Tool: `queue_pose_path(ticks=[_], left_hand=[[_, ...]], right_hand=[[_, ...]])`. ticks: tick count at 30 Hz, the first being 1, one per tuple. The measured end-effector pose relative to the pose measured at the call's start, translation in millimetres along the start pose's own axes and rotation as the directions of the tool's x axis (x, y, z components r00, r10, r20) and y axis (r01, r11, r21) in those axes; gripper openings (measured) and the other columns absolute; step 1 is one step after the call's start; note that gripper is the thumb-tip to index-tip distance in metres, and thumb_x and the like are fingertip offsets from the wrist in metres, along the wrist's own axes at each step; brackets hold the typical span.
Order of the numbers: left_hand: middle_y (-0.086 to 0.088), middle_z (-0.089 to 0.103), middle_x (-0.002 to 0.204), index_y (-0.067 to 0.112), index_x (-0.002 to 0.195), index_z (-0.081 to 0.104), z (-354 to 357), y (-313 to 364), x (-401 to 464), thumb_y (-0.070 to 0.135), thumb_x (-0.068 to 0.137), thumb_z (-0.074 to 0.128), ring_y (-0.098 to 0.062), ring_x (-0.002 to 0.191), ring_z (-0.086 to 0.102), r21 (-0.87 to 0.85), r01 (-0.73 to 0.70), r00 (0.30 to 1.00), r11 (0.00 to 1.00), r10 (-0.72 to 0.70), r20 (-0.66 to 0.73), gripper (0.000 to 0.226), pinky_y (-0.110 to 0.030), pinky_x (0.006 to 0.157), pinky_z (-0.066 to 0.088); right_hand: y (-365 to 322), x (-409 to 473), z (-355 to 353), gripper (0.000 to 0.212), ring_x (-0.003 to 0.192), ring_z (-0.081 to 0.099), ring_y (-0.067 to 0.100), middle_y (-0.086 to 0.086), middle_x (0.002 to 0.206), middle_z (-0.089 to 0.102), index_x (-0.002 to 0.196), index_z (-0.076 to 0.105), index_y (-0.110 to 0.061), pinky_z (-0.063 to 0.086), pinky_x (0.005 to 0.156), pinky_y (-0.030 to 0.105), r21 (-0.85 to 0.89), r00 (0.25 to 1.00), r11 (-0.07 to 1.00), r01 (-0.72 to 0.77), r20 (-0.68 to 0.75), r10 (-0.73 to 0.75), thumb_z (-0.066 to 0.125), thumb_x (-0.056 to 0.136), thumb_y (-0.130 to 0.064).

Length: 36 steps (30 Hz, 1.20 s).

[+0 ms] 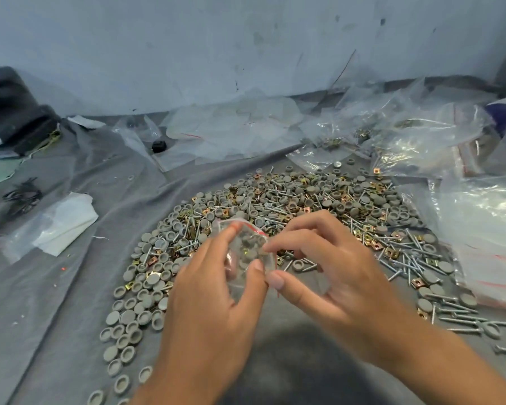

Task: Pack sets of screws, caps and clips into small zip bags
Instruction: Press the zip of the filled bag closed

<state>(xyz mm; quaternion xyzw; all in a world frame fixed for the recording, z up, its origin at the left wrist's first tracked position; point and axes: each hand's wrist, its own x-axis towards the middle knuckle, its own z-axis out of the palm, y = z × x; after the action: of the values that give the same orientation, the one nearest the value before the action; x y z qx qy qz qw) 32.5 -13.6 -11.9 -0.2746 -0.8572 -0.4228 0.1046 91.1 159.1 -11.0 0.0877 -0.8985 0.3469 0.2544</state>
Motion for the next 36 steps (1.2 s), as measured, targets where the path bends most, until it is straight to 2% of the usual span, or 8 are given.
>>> queue_pose_path(ticks=[4, 7, 9, 14, 18, 23, 30, 36], left_hand=[[0.035, 0.058, 0.125, 0.049, 0.134, 0.051, -1.8, -1.4, -0.9, 0.058, 0.094, 0.035, 0.011, 0.113, 0.055, -0.102, 0.036, 0.999, 0.994, -0.037, -0.004, 0.045, -0.003, 0.086, 0.039], [0.033, 0.061, 0.116, 0.050, 0.131, 0.054, -4.8, -2.7, -0.1, 0.058, 0.094, 0.034, 0.009, 0.108, 0.059, -0.149, 0.053, 0.999, 0.987, -0.054, -0.003, 0.043, -0.006, 0.082, 0.041], [0.033, 0.062, 0.111, 0.047, 0.134, 0.055, -6.6, -5.5, 1.1, 0.060, 0.093, 0.033, 0.007, 0.103, 0.061, -0.177, 0.064, 0.998, 0.982, -0.066, -0.006, 0.048, -0.012, 0.079, 0.043], [0.027, 0.061, 0.104, 0.047, 0.117, 0.059, -13.4, -8.0, 5.8, 0.050, 0.095, 0.039, -0.003, 0.096, 0.061, -0.006, -0.052, 0.996, 0.999, 0.052, -0.075, 0.031, -0.027, 0.074, 0.044], [0.018, 0.050, 0.116, 0.045, 0.099, 0.061, -14.6, -11.5, 8.1, 0.052, 0.092, 0.050, -0.006, 0.114, 0.052, 0.067, -0.081, 0.974, 0.994, 0.093, -0.207, 0.014, -0.018, 0.093, 0.036], [0.012, 0.067, 0.117, 0.036, 0.099, 0.070, -15.6, -6.0, 10.4, 0.038, 0.096, 0.061, -0.015, 0.115, 0.065, -0.111, -0.255, 0.923, 0.960, 0.208, -0.323, 0.009, -0.020, 0.099, 0.043], [0.003, 0.072, 0.110, 0.039, 0.104, 0.074, -10.2, -6.6, 10.7, 0.035, 0.095, 0.071, -0.029, 0.105, 0.069, -0.354, -0.357, 0.897, 0.864, 0.213, -0.387, 0.009, -0.048, 0.087, 0.053], [0.001, 0.074, 0.104, 0.036, 0.099, 0.072, -6.3, -6.8, 12.5, 0.027, 0.092, 0.076, -0.030, 0.098, 0.071, -0.457, -0.381, 0.885, 0.804, 0.174, -0.431, 0.011, -0.040, 0.086, 0.054]], right_hand=[[0.4, -3.1, 2.8, 0.027, 0.095, 0.053, 0.011, -0.008, 0.115, 0.053, 0.104, 0.072, -0.030, 0.048, 0.078, 0.027, -0.182, 0.994, 0.978, 0.105, -0.016, -0.110, 0.065, 0.090, -0.052], [0.4, -3.4, 4.4, 0.032, 0.092, 0.053, 0.011, -0.007, 0.114, 0.056, 0.098, 0.072, -0.028, 0.048, 0.075, 0.027, -0.241, 0.989, 0.961, 0.139, -0.012, -0.146, 0.066, 0.089, -0.058], [2.9, -2.6, 5.8, 0.021, 0.091, 0.054, 0.011, -0.009, 0.112, 0.057, 0.097, 0.072, -0.025, 0.047, 0.073, 0.027, -0.250, 0.985, 0.958, 0.140, -0.062, -0.160, 0.066, 0.093, -0.045], [6.0, 1.8, -2.7, 0.010, 0.093, 0.060, 0.008, -0.017, 0.101, 0.058, 0.099, 0.067, -0.025, 0.045, 0.077, 0.020, -0.068, 0.972, 0.997, 0.027, -0.232, -0.042, 0.059, 0.099, -0.031], [2.7, 4.5, -9.6, 0.010, 0.088, 0.060, 0.007, -0.019, 0.098, 0.060, 0.104, 0.063, -0.030, 0.043, 0.073, 0.015, 0.030, 0.938, 0.997, 0.070, -0.342, -0.055, 0.059, 0.098, -0.023], [3.1, 2.6, -10.1, 0.022, 0.088, 0.066, 0.012, -0.015, 0.098, 0.067, 0.118, 0.059, -0.043, 0.051, 0.076, 0.022, 0.279, 0.898, 0.956, 0.086, -0.437, 0.046, 0.063, 0.096, -0.038], [3.8, 4.7, -11.8, 0.024, 0.080, 0.064, 0.012, -0.008, 0.091, 0.068, 0.117, 0.058, -0.039, 0.050, 0.075, 0.015, 0.404, 0.893, 0.908, 0.110, -0.441, 0.088, 0.066, 0.094, -0.041], [3.1, 4.7, -11.5, 0.021, 0.080, 0.063, 0.011, -0.007, 0.092, 0.067, 0.112, 0.057, -0.043, 0.049, 0.074, 0.013, 0.432, 0.899, 0.899, 0.069, -0.418, 0.132, 0.064, 0.093, -0.050]])
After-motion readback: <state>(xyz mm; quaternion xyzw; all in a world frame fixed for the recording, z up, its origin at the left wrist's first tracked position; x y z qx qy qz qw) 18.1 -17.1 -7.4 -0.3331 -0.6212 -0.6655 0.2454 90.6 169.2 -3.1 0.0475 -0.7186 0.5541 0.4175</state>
